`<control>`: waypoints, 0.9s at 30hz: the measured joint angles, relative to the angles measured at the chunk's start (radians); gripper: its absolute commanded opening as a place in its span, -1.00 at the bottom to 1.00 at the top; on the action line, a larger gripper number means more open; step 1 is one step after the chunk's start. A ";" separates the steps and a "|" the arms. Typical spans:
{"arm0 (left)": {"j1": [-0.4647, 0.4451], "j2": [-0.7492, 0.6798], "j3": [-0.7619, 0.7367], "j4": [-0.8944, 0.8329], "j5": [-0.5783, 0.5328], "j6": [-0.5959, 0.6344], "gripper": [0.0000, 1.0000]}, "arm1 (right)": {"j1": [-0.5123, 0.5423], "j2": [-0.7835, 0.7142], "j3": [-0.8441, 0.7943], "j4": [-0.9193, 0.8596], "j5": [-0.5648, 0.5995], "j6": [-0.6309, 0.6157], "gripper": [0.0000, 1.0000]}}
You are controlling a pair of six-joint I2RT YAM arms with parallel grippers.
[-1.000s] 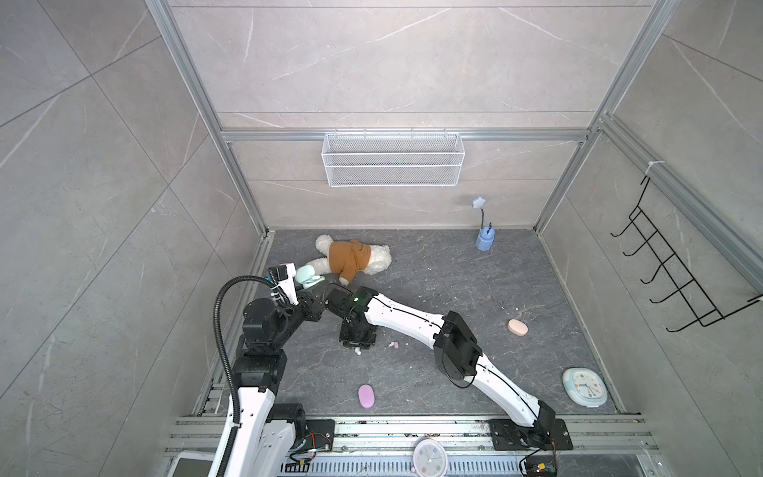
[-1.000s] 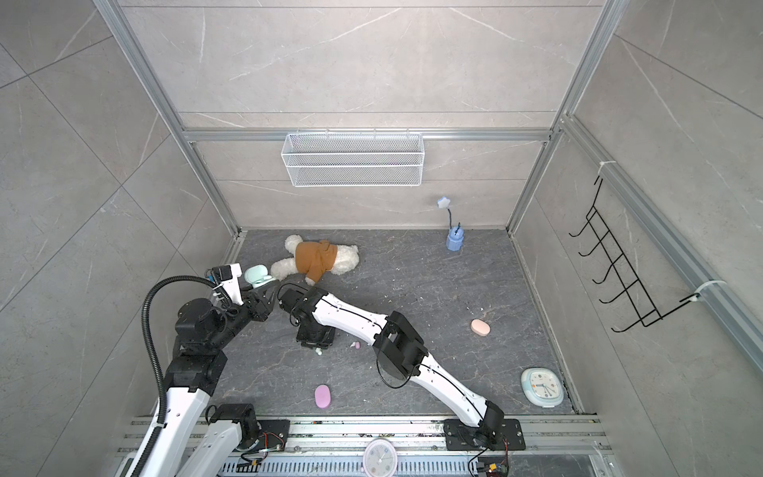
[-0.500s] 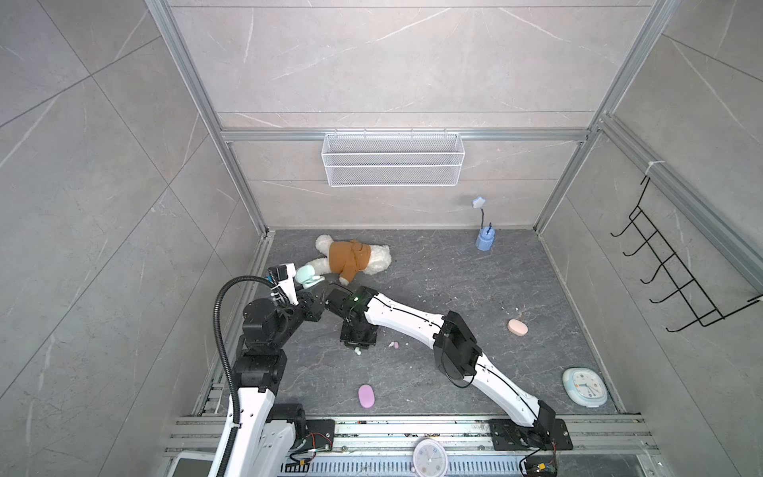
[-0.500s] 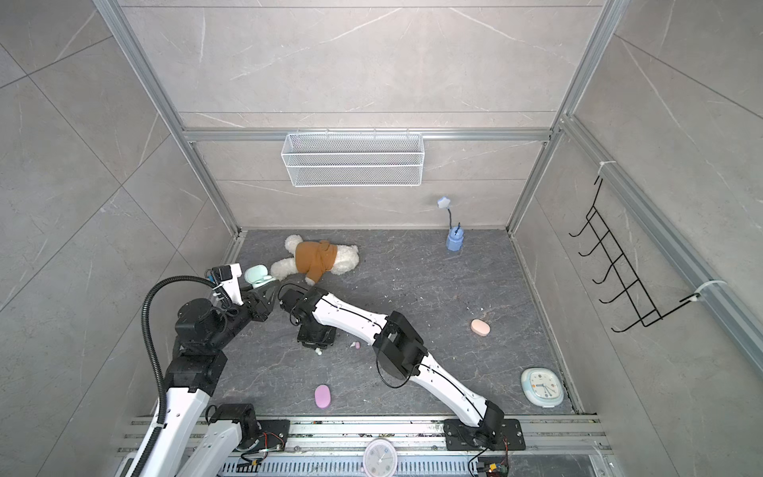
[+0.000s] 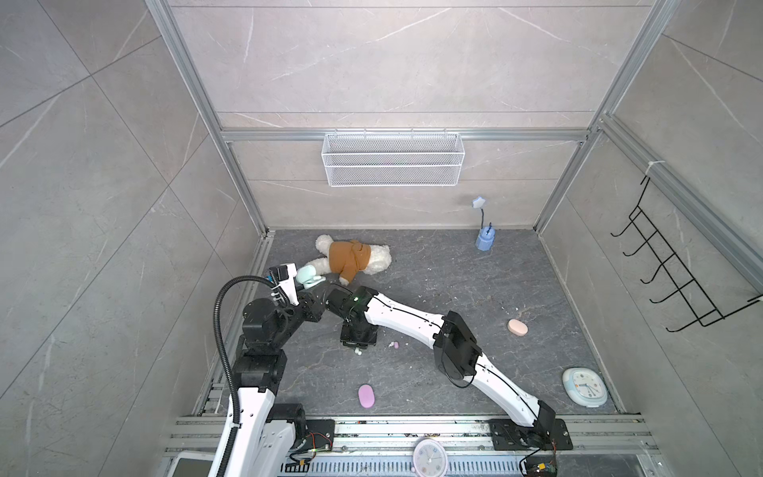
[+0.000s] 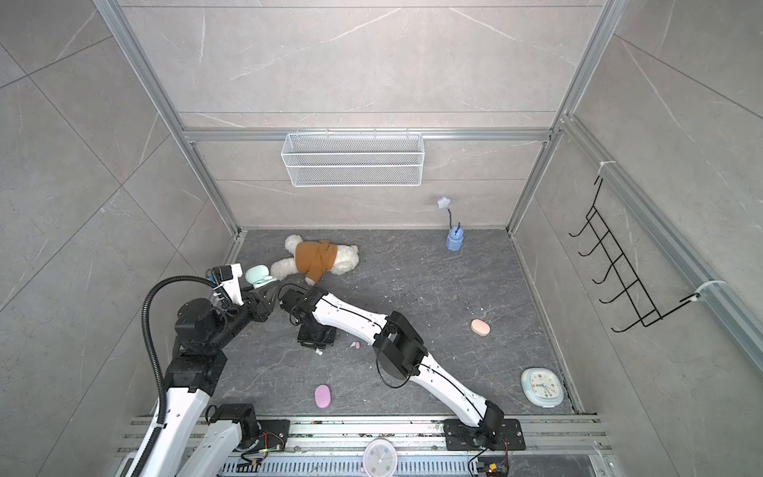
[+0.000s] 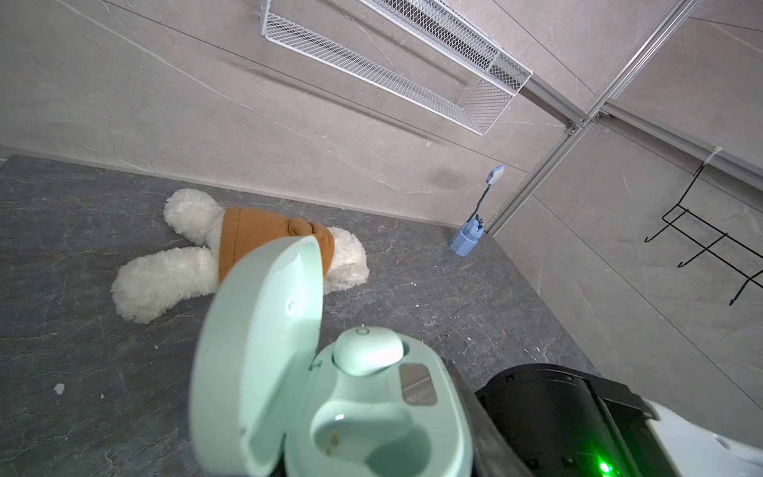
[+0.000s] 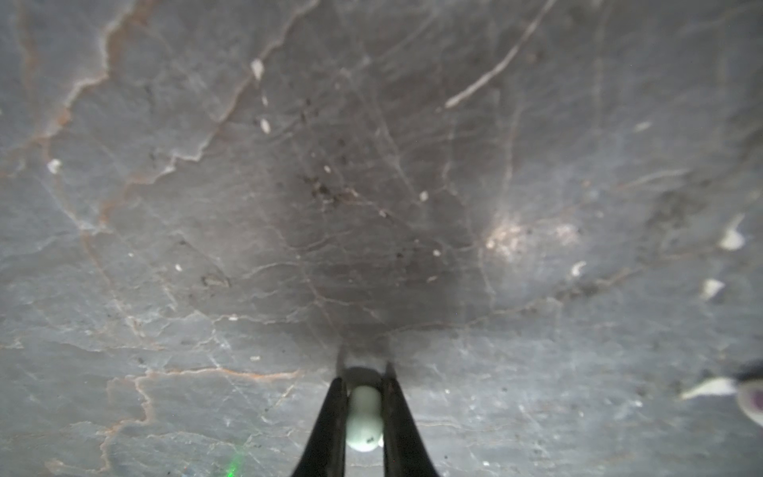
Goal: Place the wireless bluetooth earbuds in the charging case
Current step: 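Lift the second earbud and carry it toward the case with the right gripper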
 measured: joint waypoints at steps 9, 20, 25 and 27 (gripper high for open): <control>-0.006 0.006 0.000 0.000 0.055 0.004 -0.58 | -0.019 -0.098 -0.148 0.076 0.022 -0.007 -0.76; -0.068 0.046 0.000 0.011 0.132 0.013 -0.55 | -0.132 -0.509 -0.652 0.334 0.021 0.005 -0.77; -0.168 0.091 0.000 0.032 0.146 0.035 -0.53 | -0.182 -0.673 -0.847 0.424 0.021 0.005 -0.76; -0.197 0.110 0.000 0.037 0.151 0.043 -0.52 | -0.200 -0.734 -0.911 0.447 0.022 0.005 -0.76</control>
